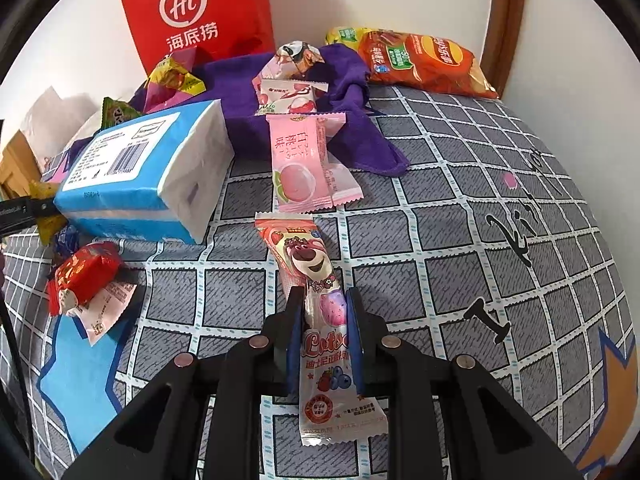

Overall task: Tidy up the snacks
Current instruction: 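Grasp the yellow snack bag with the left tool, then carry the candy stick with the right tool while the left tool carries the yellow bag over the towel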

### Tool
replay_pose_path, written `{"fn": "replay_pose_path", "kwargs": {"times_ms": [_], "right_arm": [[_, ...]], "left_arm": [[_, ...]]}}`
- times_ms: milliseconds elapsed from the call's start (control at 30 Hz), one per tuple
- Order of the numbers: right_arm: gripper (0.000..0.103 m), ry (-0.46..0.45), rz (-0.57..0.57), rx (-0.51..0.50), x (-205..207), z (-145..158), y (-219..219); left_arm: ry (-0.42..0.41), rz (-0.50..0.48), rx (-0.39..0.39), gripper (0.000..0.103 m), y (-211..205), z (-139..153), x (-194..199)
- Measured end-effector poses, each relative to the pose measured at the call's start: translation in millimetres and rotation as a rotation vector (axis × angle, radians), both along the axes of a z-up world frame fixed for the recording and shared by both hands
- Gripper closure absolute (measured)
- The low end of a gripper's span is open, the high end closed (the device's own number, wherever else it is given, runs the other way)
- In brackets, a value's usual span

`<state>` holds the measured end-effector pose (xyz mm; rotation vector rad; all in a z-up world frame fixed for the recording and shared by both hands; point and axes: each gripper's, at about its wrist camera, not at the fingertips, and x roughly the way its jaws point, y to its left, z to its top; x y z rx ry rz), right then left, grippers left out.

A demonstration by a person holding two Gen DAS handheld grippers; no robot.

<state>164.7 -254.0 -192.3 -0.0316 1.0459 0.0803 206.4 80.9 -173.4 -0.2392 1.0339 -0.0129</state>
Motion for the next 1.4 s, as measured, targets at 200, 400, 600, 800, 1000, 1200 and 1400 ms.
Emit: {"fn": "replay_pose_path", "kwargs": {"times_ms": [200, 400, 600, 800, 1000, 1200, 1400], "right_arm": [[0.086, -0.017, 0.038, -0.019, 1, 1, 6], [0.086, -0.069, 0.063, 0.009, -6, 25, 12], [0.086, -0.123, 0.047, 0.061, -2, 65, 11], [0.086, -0.173, 0.046, 0.067, 12, 106, 15], [0.086, -0.208, 0.047, 0.104, 40, 137, 20], [0.086, -0.221, 0.075, 0.103, 72, 148, 34], [0.086, -0.232, 0.127, 0.12, 106, 150, 53]], "left_arm": [[-0.022, -0.003, -0.009, 0.057, 2, 13, -16], [-0.061, 0.002, 0.01, 0.057, 5, 35, -27], [-0.114, -0.006, 0.017, 0.057, 3, 69, -29], [-0.153, -0.016, 0.025, 0.057, -3, 97, -16], [-0.191, -0.034, 0.042, 0.057, -10, 115, 7], [-0.211, -0.047, 0.047, 0.057, -15, 121, 40], [-0.208, -0.054, 0.059, 0.057, -20, 118, 74]]}}
